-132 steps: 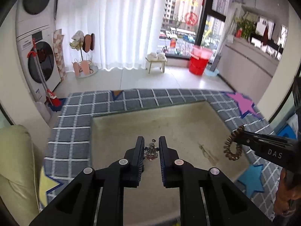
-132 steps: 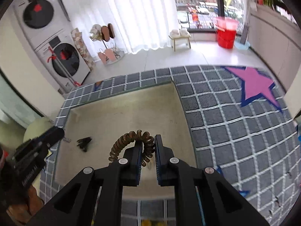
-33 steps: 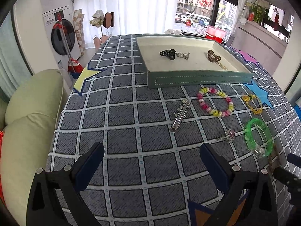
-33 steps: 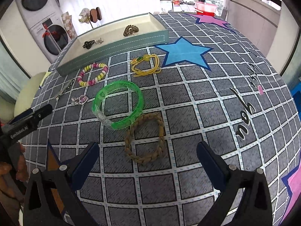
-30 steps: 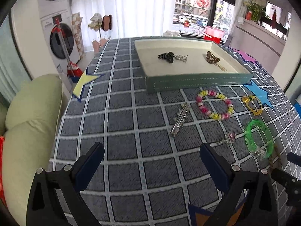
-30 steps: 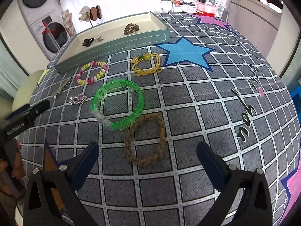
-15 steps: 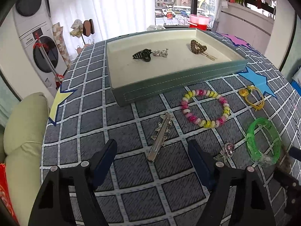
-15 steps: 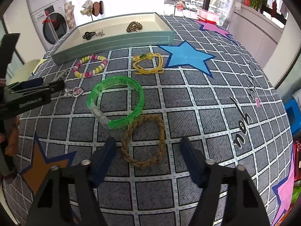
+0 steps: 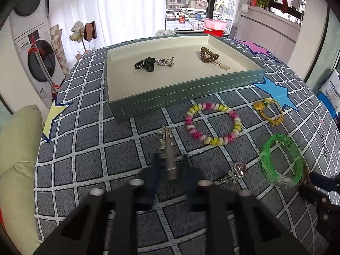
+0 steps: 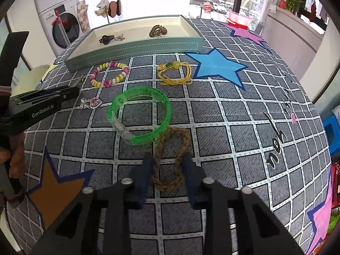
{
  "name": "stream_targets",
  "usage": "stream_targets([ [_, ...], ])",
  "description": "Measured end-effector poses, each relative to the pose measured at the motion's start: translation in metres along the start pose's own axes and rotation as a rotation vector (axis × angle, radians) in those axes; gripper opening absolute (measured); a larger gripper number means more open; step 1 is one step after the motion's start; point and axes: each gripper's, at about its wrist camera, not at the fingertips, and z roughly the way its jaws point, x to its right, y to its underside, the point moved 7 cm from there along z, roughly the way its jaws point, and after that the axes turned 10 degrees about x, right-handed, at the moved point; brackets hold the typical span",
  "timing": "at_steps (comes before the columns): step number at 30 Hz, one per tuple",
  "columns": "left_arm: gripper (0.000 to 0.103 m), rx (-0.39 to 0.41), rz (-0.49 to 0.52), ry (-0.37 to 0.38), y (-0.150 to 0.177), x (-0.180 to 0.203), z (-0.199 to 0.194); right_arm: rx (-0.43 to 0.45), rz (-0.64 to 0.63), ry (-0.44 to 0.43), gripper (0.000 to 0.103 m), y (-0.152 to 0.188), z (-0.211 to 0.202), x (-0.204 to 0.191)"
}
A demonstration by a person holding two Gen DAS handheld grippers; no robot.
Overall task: Organize jewelry
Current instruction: 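Grasp the silver hair clip with the left gripper while the right grasps the braided bracelet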
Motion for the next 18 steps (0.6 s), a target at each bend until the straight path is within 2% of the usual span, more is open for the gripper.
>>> stream_targets([
  [1,0.025,0.001,-0.007,0.006,0.0,0.0,-0.001,0.001,0.0,0.002,0.013,0.0,0.0,0.0],
  [9,0.025,0.03,-0.06,0.035,0.001,-0.007,-0.019,0.018,0.058,-0.038,0.012,-0.003,-0.008,0.009],
  [18,0.025,0.089,-0.115,0.069,-0.011,-0.014,-0.048,0.081,0.144,-0.119,0.012,-0.028,-0.03,0.02],
])
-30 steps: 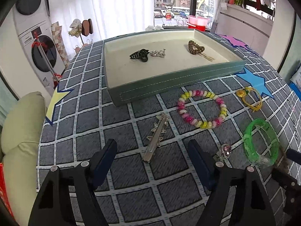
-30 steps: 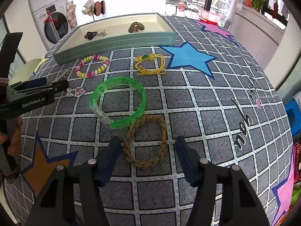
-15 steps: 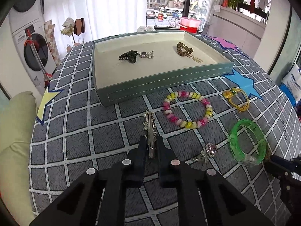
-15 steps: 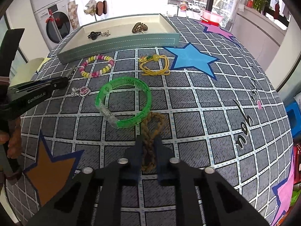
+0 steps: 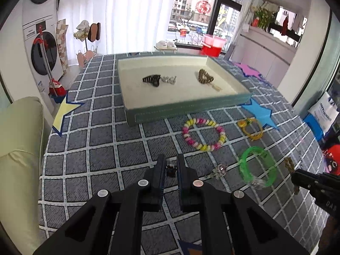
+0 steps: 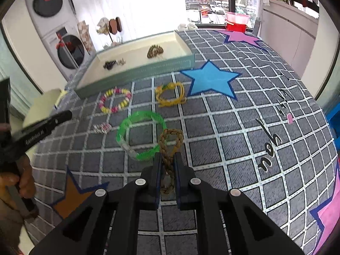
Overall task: Organize jewelry
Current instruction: 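Grasp the silver hair clip with the left gripper while the right grasps the braided bracelet, then carry the silver clip and braided bracelet over the tray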
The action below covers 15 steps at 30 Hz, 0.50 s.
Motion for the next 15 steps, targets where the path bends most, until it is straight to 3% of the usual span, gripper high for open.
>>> stream_targets([
  [15,0.025,0.092,-0.036,0.042,-0.044,0.007,-0.016,0.06,0.007,-0.07,0.012,-0.058,-0.002,-0.01],
])
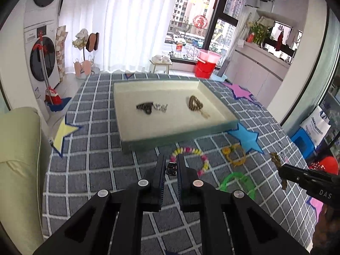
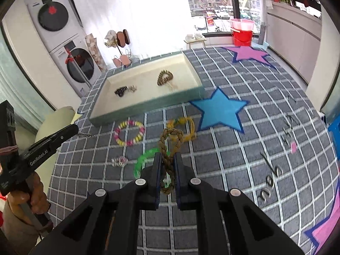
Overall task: Organize jewelry
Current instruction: 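Carry the silver clip and braided bracelet over the tray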
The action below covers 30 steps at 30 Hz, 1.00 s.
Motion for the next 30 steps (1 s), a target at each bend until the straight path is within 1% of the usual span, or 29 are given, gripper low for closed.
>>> stream_targets([
  [4,0.025,0.034,-0.002,-0.01,-0.022,-0.003,0.004,0.014,0.008,-0.038,0.012,-0.03,0.011,-0.005],
  [9,0.025,0.067,0.005,-0.029,-0.053,-0.007,0.02,0.037,-0.032,-0.062,0.012,-0.068,0.031,-0.016],
  [13,0.025,0.078,0.033,-0.056,-0.075,-0.01,0.043,0.036,-0.031,-0.083,0.012,-0.096,0.056,-0.021],
  [16,0.025,0.074,0.04,-0.073,-0.083,-0.014,0.062,0.027,-0.024,-0.088,0.012,-0.111,0.077,-0.022],
  [21,0.025,0.04,0.031,-0.096,-0.083,-0.023,0.096,-0.001,-0.023,-0.069,0.012,-0.119,0.114,-0.018],
  [26,0.025,0.011,0.035,-0.129,-0.073,-0.027,0.126,-0.038,-0.037,-0.029,0.012,-0.116,0.151,-0.011],
  [30,0.025,-0.016,0.038,-0.135,-0.064,-0.026,0.143,-0.071,-0.034,0.002,0.012,-0.111,0.176,-0.002],
])
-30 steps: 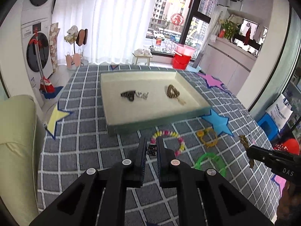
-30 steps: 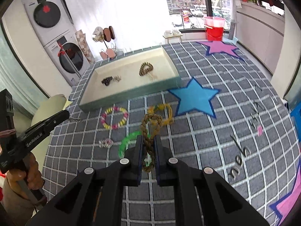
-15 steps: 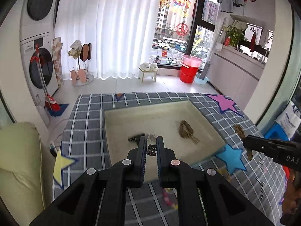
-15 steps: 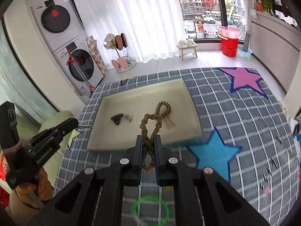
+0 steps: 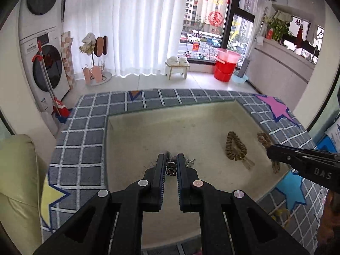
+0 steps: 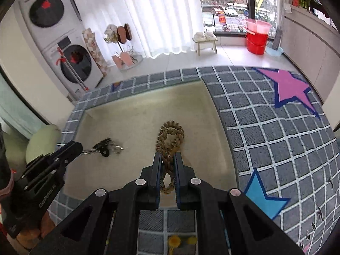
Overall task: Organize jewelry
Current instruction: 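Carry the silver clip and braided bracelet over the tray, then lower the silver clip and braided bracelet into the tray, opening both grippers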
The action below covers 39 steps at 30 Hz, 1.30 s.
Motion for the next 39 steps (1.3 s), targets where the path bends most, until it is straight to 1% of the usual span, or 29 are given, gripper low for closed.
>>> stream_targets([
  [8,0.025,-0.039,0.03,-0.031,0.014,0.002,0.019,-0.054,0.02,0.037,0.012,0.014,0.033,0.016],
  [12,0.025,-0.063,0.036,-0.051,0.022,0.001,0.026,-0.074,0.026,0.044,0.012,0.023,0.038,0.019],
  [16,0.025,-0.099,0.051,-0.067,0.031,0.002,0.032,-0.067,0.009,0.051,0.013,0.024,0.038,0.018],
  [19,0.025,-0.098,0.057,-0.088,0.031,0.001,0.031,-0.074,0.013,0.052,0.015,0.022,0.039,0.018],
  [20,0.025,-0.098,0.059,-0.091,0.031,0.002,0.03,-0.079,0.021,0.05,0.021,0.022,0.038,0.019],
  [21,0.025,-0.098,0.061,-0.094,0.03,0.002,0.029,-0.078,0.026,0.047,0.032,0.022,0.038,0.019],
  [22,0.025,-0.093,0.064,-0.095,0.029,0.003,0.028,-0.072,0.025,0.044,0.038,0.021,0.037,0.019],
  [23,0.025,-0.087,0.066,-0.096,0.028,0.003,0.027,-0.064,0.028,0.043,0.048,0.019,0.035,0.018],
  [24,0.025,-0.082,0.068,-0.098,0.027,0.003,0.026,-0.057,0.034,0.038,0.052,0.017,0.033,0.018],
  [30,0.025,-0.069,0.059,-0.091,0.021,0.0,0.022,-0.001,0.084,-0.001,0.052,0.008,0.011,0.016],
  [37,0.026,-0.051,0.054,-0.079,0.013,0.0,0.014,0.032,0.105,-0.008,0.053,0.005,-0.011,0.017],
  [38,0.032,-0.051,0.053,-0.074,0.012,0.001,0.013,0.031,0.104,-0.008,0.053,0.004,-0.013,0.017],
  [39,0.08,-0.051,0.052,-0.071,0.011,0.0,0.011,0.029,0.104,-0.008,0.053,0.005,-0.014,0.017],
])
